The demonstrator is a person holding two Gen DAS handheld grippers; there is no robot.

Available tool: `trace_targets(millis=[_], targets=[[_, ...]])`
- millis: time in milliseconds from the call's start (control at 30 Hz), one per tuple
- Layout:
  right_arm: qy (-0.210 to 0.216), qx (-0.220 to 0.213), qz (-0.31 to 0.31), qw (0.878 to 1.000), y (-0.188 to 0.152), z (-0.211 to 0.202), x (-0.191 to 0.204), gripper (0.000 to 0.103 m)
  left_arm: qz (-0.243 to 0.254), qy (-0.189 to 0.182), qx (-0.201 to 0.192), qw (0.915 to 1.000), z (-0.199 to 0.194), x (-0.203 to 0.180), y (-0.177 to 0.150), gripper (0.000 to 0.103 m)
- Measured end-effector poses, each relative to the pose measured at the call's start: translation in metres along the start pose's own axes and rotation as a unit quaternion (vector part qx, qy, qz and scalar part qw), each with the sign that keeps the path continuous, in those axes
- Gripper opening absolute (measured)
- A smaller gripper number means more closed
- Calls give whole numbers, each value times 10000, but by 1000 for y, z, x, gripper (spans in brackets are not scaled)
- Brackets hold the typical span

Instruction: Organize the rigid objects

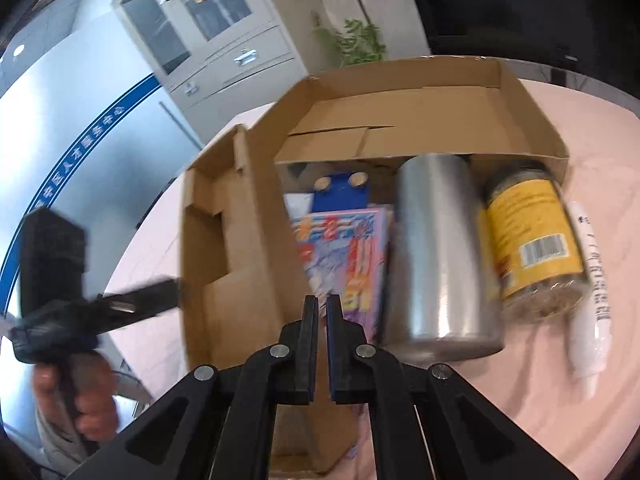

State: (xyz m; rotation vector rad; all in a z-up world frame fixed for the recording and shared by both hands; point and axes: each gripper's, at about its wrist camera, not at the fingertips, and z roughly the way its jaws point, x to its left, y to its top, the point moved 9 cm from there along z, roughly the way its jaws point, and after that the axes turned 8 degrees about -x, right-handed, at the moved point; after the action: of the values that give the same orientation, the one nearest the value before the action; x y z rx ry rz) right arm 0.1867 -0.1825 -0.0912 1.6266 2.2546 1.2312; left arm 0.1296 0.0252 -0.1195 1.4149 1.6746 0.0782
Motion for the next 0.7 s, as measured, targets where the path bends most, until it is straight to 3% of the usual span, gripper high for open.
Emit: trace_targets(millis=[33, 100, 167, 233, 267, 367, 400, 433, 500, 533, 700], targets=[[13, -87, -83, 9999, 0, -4, 3, 4, 35, 92, 68, 9999, 5, 1, -4, 51], [-26, -187, -406, 9990, 4, -9, 7, 5, -127, 84, 7, 9999, 6, 5, -6, 48], [-162, -111, -745, 9970, 6, -1, 15, 5, -149, 52, -91, 9998, 4, 7, -3, 33], [-128, -102, -757, 9970, 13, 2, 16, 6, -97, 88, -191, 9997, -1, 5, 4, 26], [-17, -137, -717, 9973, 12, -2, 23, 12, -75, 132, -213, 9997, -2, 5, 6, 23], [52, -413, -620, 9972, 28, -6, 25, 49, -63, 75, -189, 9998, -1, 5, 9, 18], [133, -385, -648, 9971, 29, -5, 28, 50, -48, 74, -183, 9998, -1, 5, 10, 18], [192, -238, -699, 9971, 26, 2, 32, 49, -2, 85, -175, 9998, 1, 4, 11, 17], [153, 44, -830, 9964, 16, 14, 41, 30, 127, 178, -197, 9996, 0, 1, 10, 17], [-86, 71, -935, 9956, 14, 19, 40, 26, 163, 224, -190, 9994, 1, 1, 13, 17], [-272, -292, -756, 9963, 33, 19, 39, 16, 341, 134, -337, 9988, -7, -14, 38, 17]])
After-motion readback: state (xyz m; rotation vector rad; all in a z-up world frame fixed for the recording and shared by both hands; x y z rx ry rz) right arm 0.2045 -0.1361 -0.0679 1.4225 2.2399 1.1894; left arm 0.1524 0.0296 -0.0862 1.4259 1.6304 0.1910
